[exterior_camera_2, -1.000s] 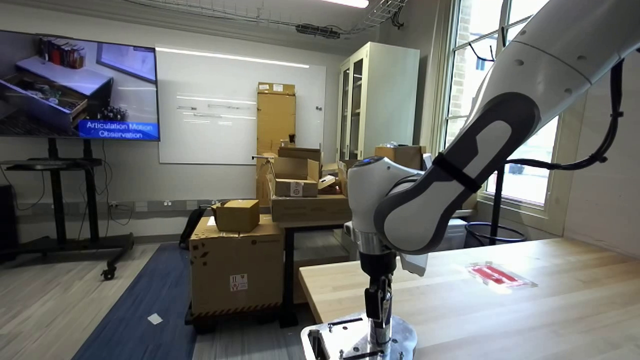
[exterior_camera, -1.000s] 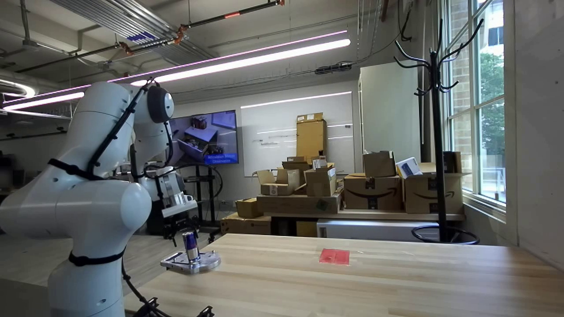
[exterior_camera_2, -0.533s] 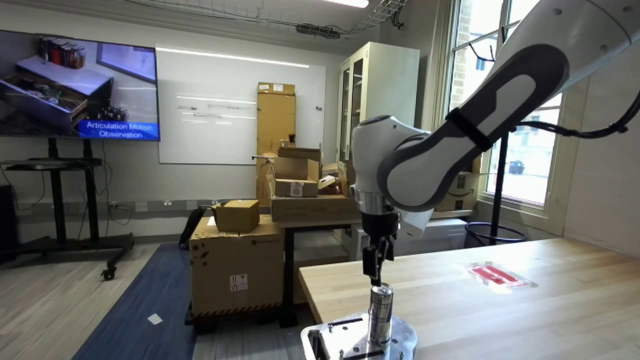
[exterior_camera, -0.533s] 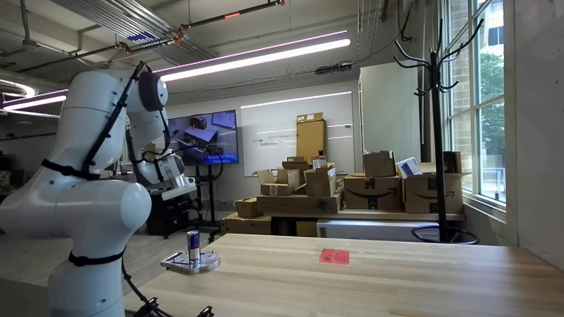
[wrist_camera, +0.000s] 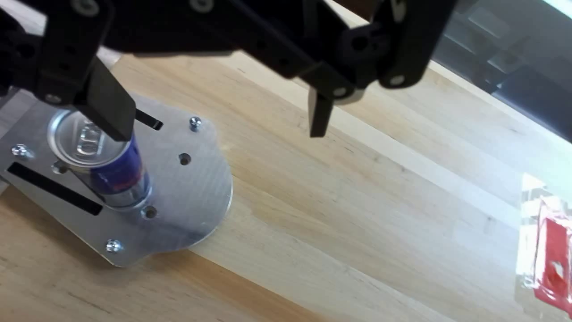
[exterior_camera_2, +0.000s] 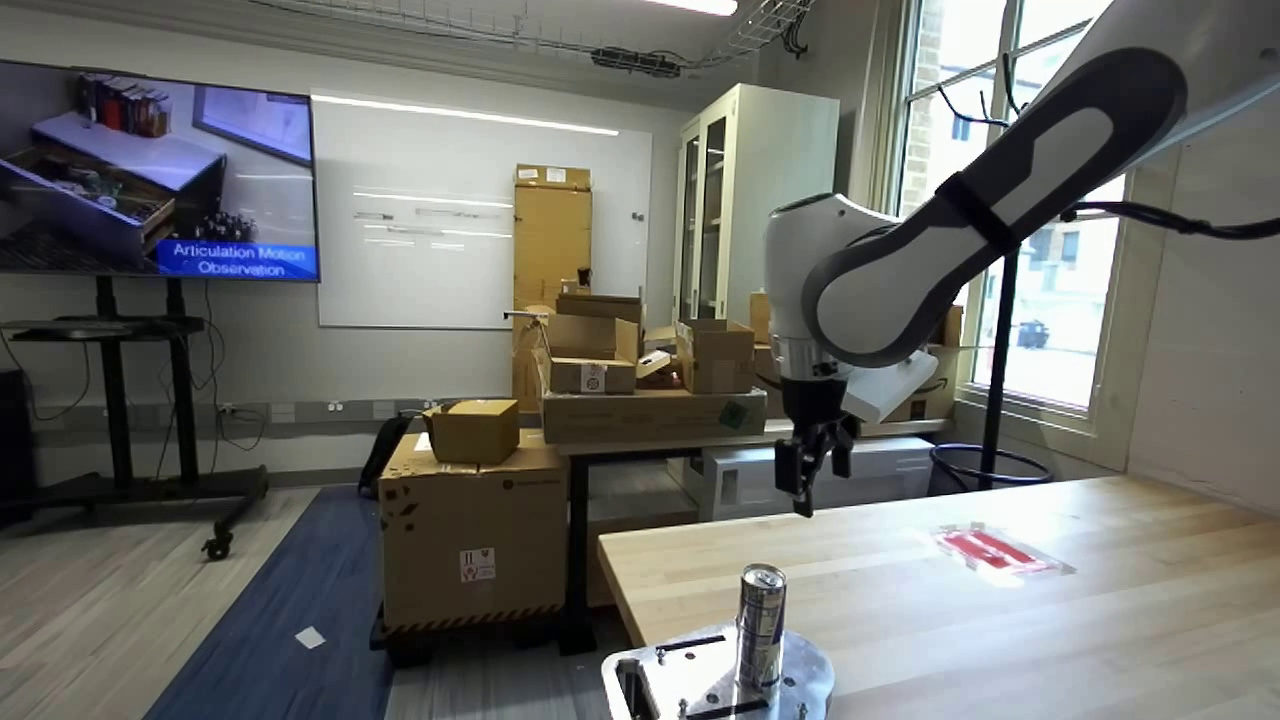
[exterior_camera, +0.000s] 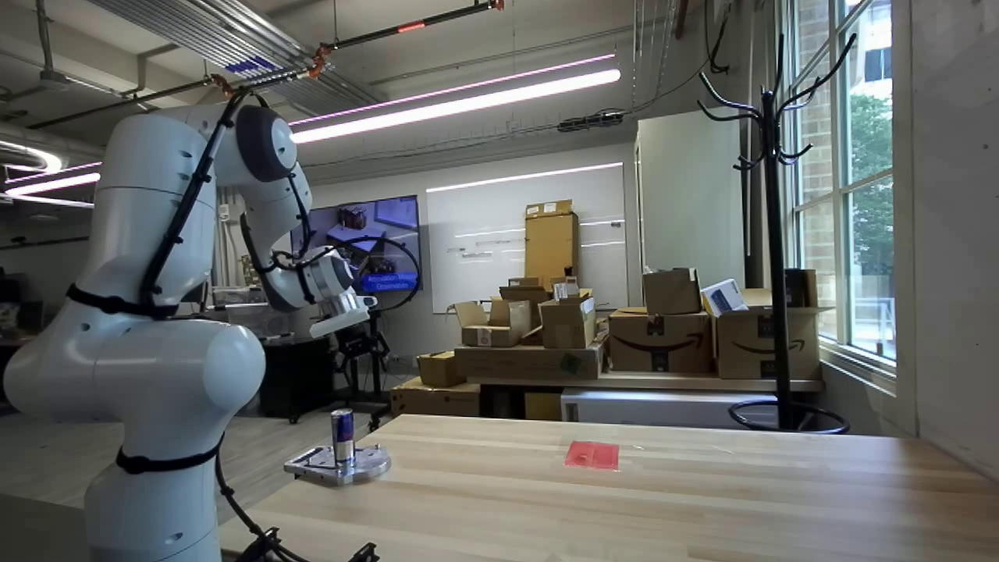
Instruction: Move the can to the left
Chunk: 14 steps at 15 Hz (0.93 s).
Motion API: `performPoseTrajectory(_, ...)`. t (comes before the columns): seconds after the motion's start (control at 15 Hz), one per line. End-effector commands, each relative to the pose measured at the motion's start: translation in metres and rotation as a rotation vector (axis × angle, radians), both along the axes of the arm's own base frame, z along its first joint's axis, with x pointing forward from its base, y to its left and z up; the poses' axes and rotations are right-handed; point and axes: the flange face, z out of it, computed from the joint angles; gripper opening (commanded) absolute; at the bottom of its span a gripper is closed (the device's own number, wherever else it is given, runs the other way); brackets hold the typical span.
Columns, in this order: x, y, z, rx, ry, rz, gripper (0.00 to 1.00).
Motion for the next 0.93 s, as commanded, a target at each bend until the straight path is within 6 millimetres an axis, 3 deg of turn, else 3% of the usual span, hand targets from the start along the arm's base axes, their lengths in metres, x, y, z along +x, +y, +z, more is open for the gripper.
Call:
performPoseTrajectory(0.0,-0.005,-0.052,0.012,0.045,-0.009,-0.161,1.0)
performPoseTrajectory(0.33,-0.005,-0.113,0.014,0.105,-0.007,-0.32,1.0)
performPoseTrajectory(0.67,-0.004,-0.168,0.03,0.127,-0.031,-0.437,1.0)
performPoseTrajectory(0.8,-0.005,-0.184,0.033,0.146,-0.038,-0.463,1.0)
performPoseTrajectory(0.87,0.002,-0.174,0.024,0.116,-0.019,-0.433,1.0)
